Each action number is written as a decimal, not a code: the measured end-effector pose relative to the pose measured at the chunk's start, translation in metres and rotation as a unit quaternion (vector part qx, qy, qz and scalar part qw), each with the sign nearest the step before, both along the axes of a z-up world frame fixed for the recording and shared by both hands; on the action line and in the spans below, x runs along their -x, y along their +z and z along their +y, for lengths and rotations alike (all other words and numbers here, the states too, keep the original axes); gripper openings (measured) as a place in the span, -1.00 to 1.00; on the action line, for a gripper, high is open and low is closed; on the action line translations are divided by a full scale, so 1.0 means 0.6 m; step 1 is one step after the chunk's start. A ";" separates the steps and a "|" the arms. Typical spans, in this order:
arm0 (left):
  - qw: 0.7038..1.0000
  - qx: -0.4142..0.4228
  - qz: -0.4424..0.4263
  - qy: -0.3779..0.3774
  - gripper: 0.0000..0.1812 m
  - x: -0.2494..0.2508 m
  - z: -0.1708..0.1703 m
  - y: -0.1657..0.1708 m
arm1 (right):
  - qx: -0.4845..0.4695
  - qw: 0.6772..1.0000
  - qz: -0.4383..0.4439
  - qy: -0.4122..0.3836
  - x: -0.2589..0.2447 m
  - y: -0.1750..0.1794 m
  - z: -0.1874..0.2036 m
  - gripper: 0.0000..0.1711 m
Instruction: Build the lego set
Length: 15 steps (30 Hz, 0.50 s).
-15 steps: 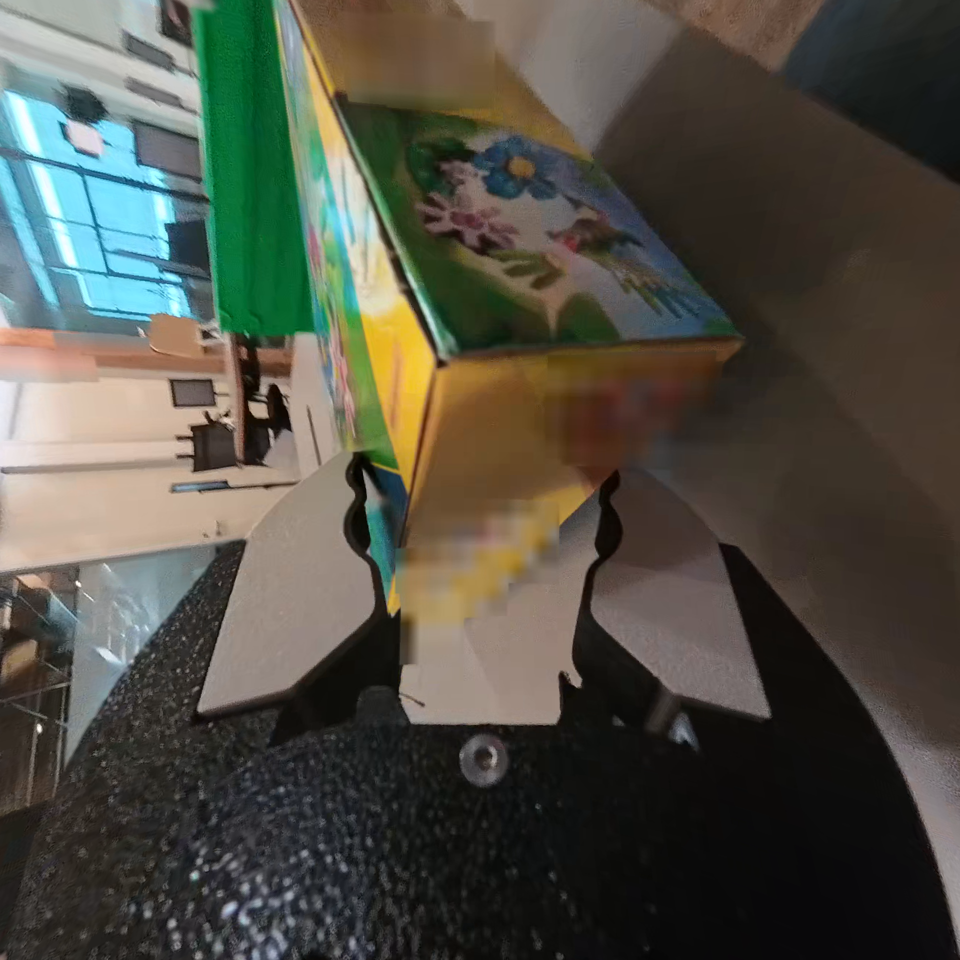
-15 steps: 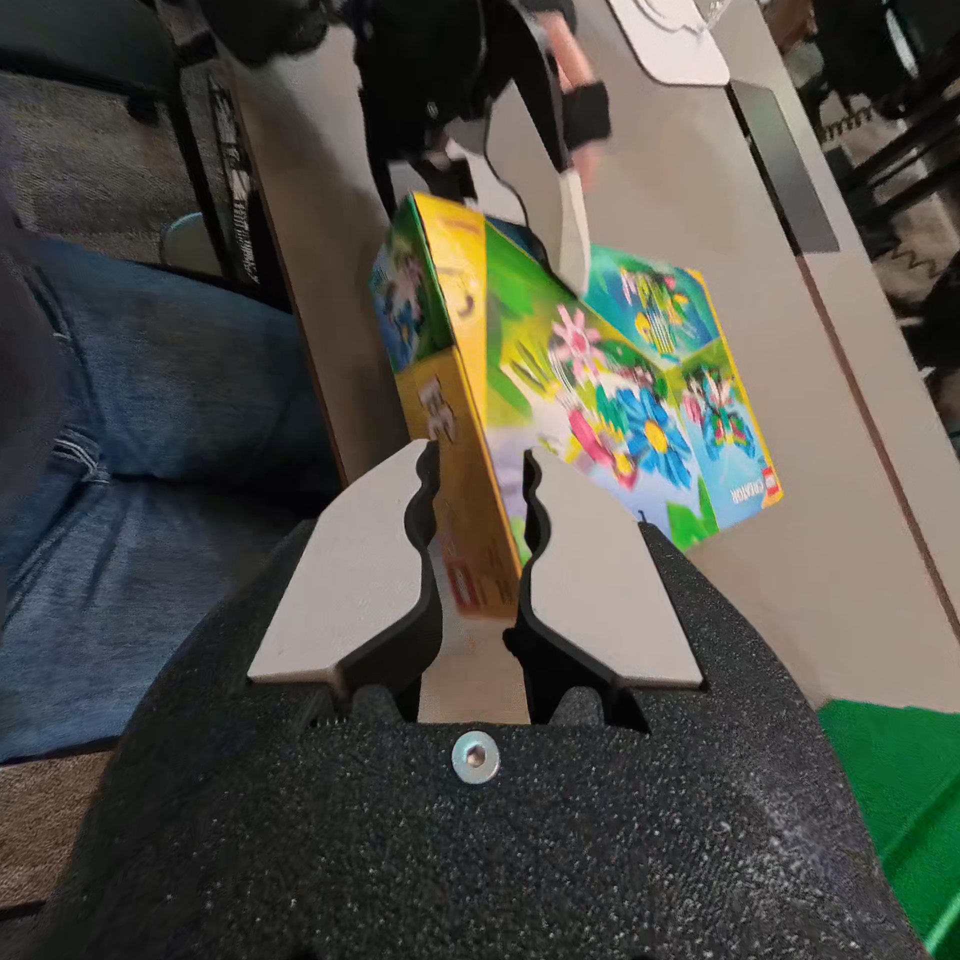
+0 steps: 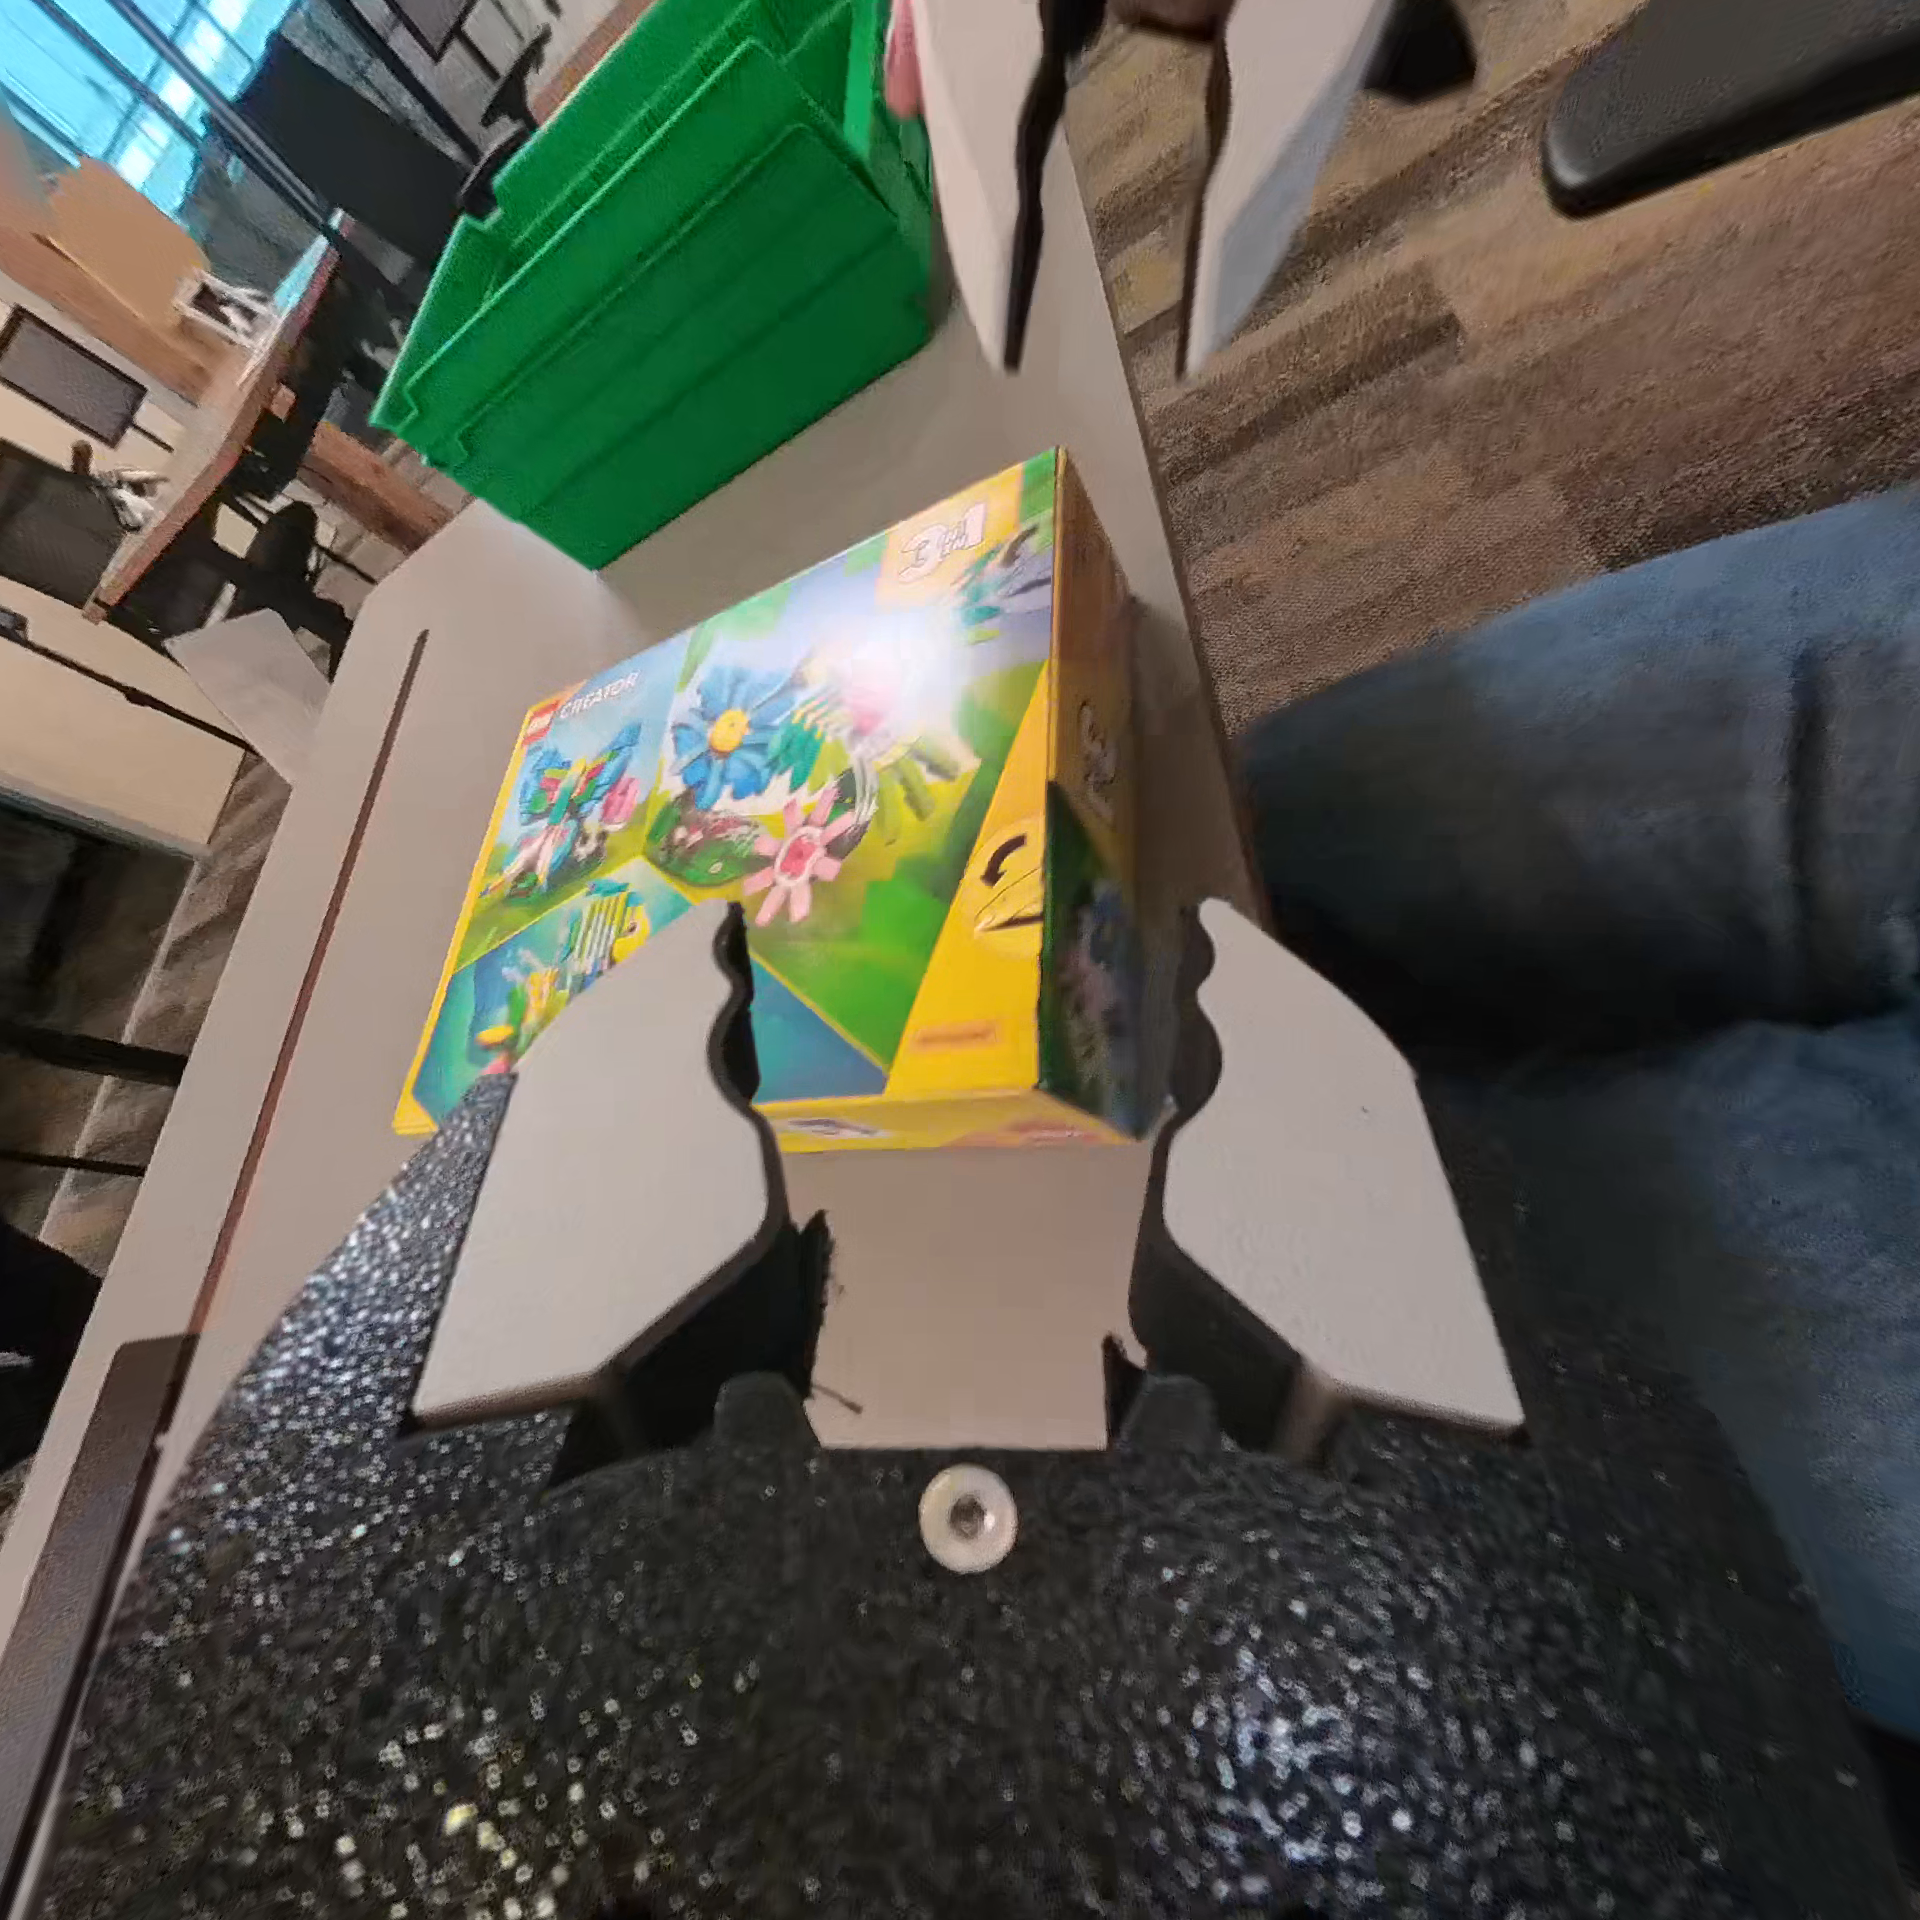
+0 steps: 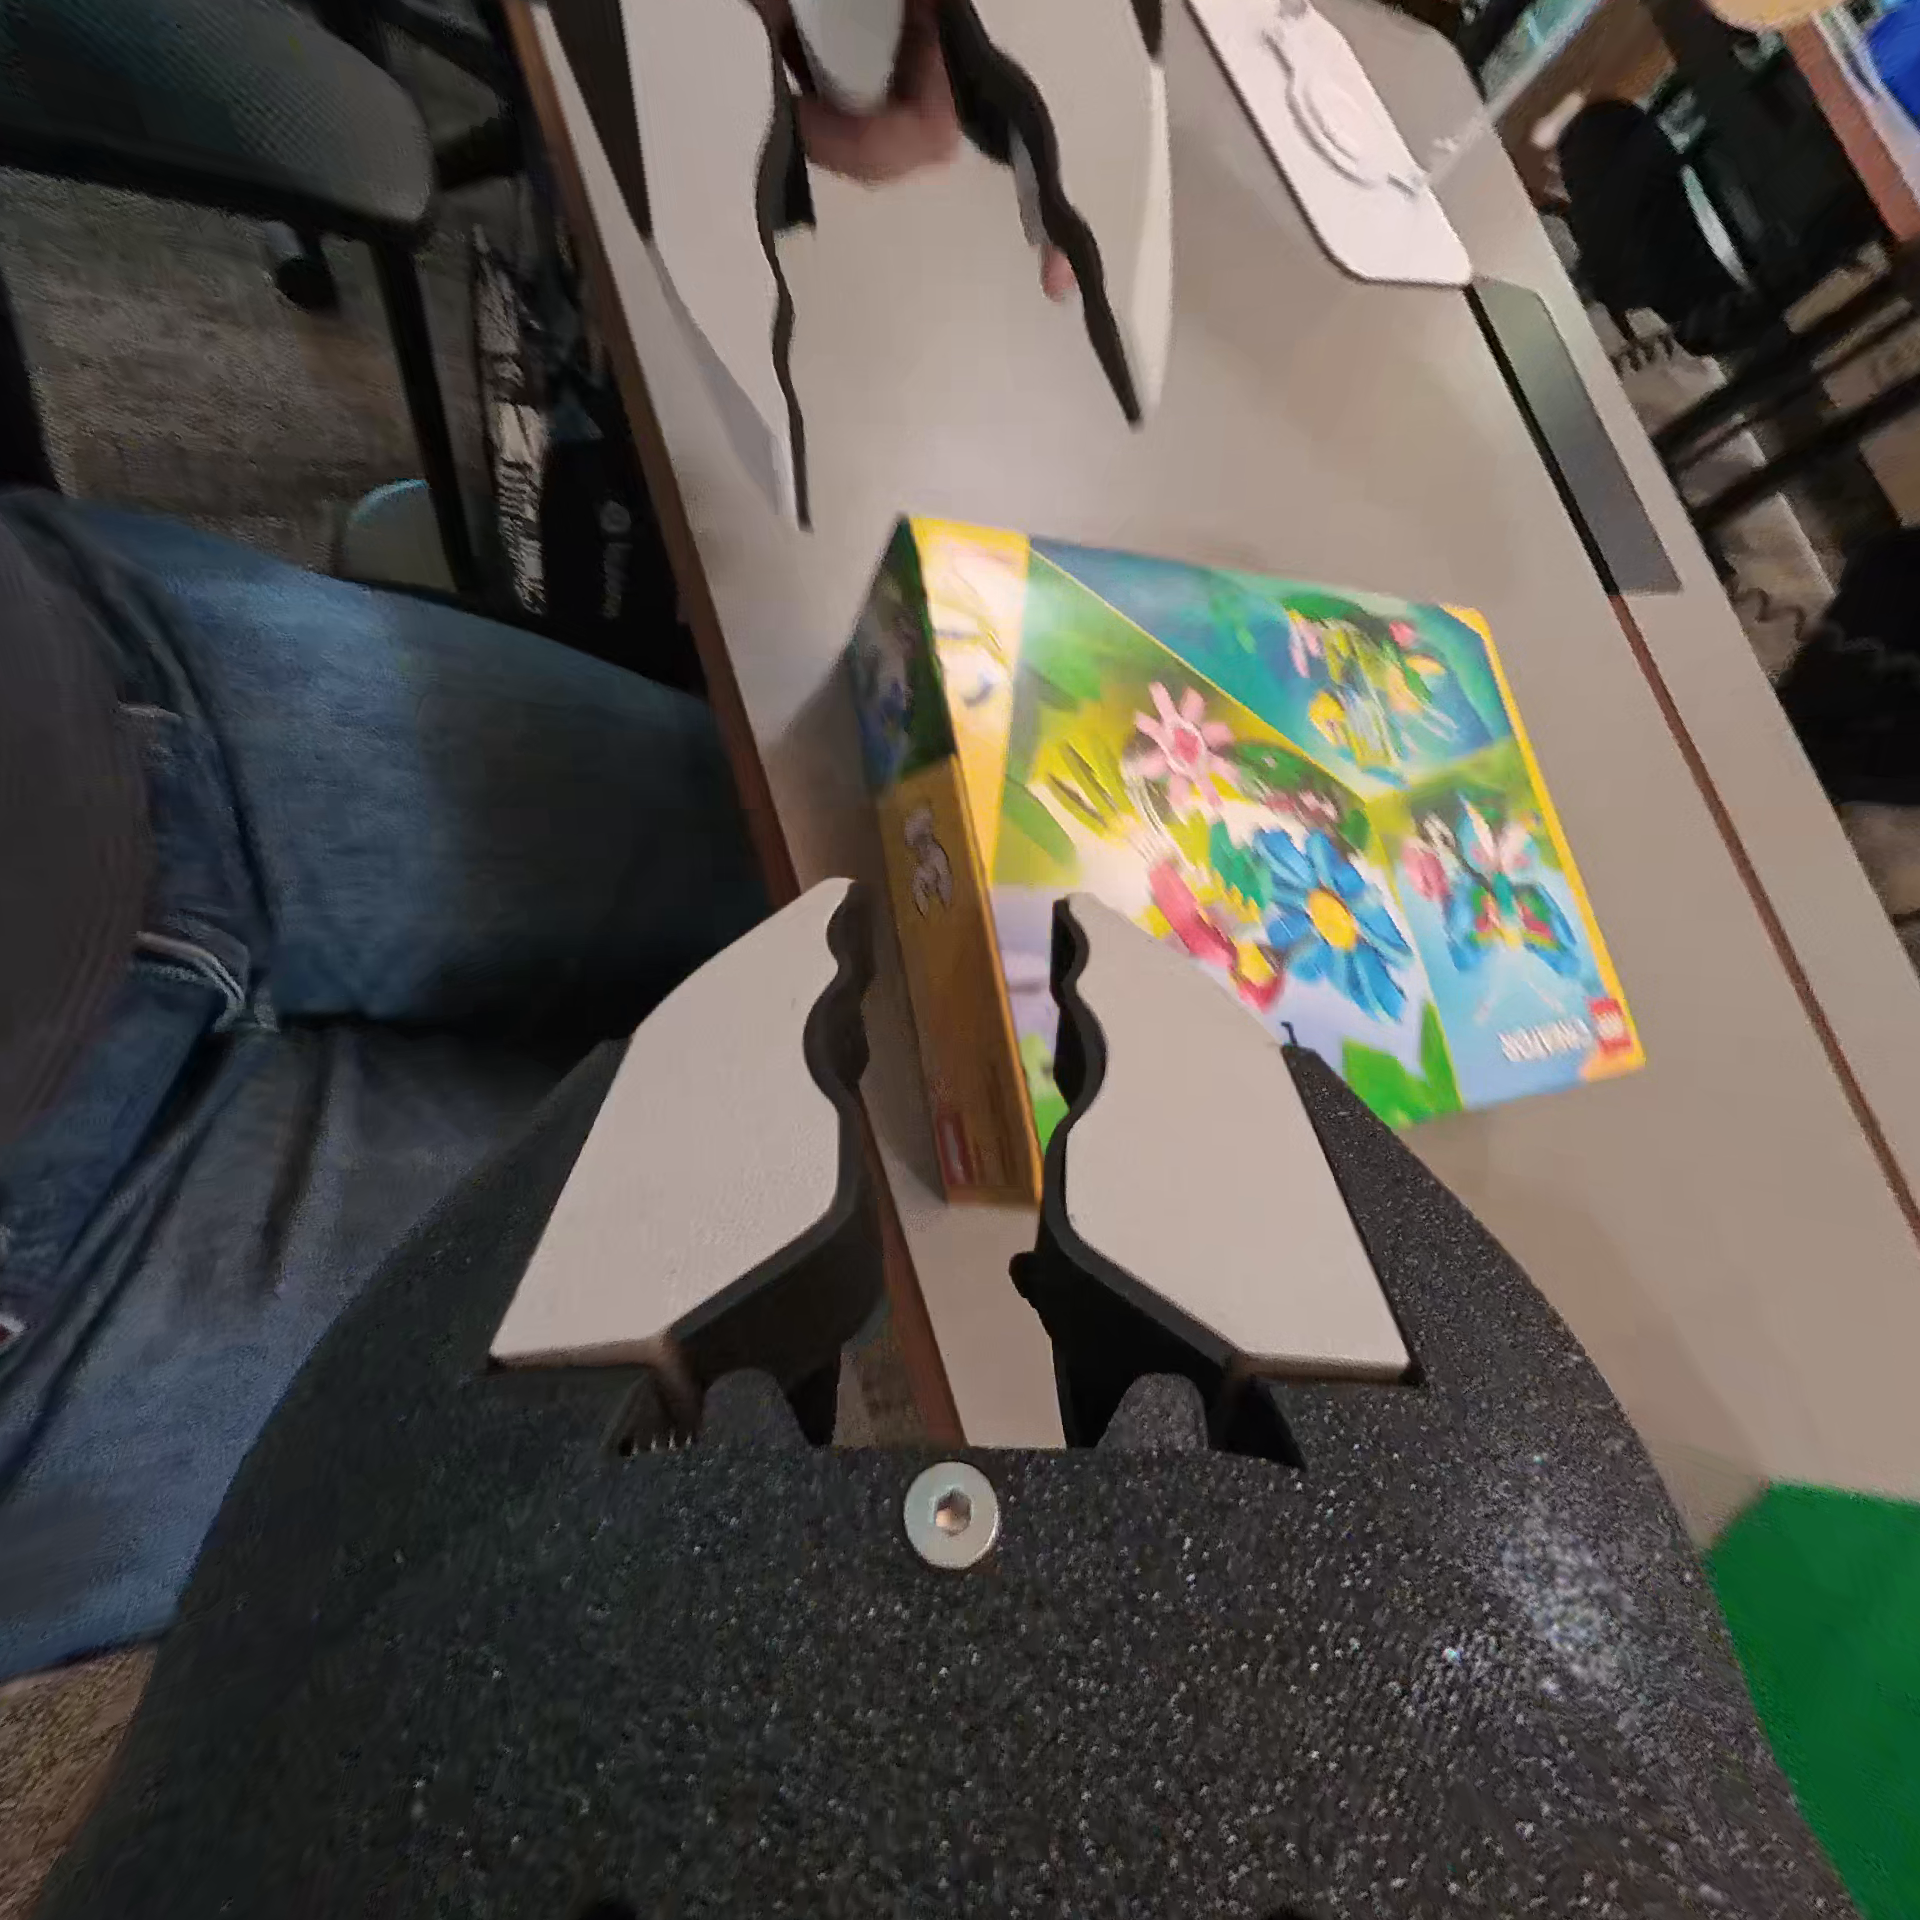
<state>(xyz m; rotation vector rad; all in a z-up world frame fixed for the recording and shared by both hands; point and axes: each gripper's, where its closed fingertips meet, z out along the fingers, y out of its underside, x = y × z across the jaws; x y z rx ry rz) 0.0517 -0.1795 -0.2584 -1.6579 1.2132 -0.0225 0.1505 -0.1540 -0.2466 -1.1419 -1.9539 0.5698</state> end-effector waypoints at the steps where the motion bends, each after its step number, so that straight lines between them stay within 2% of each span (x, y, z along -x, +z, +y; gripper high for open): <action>1: 1.000 0.006 0.001 0.009 -0.09 -0.008 0.001 -0.005 | 0.005 1.000 0.001 0.012 0.014 -0.006 -0.013 -0.62; 5: 0.997 0.057 0.006 0.046 -0.03 -0.017 0.018 -0.037 | 0.001 0.999 -0.028 0.047 0.070 -0.036 -0.042 -0.61; 9: 0.989 0.112 0.034 0.085 0.08 0.012 0.029 -0.080 | -0.012 0.996 -0.070 0.047 0.117 -0.061 -0.044 -0.56; 15: 0.988 0.131 0.026 0.077 0.07 0.025 0.028 -0.093 | -0.015 0.989 -0.146 0.036 0.148 -0.089 -0.036 -0.52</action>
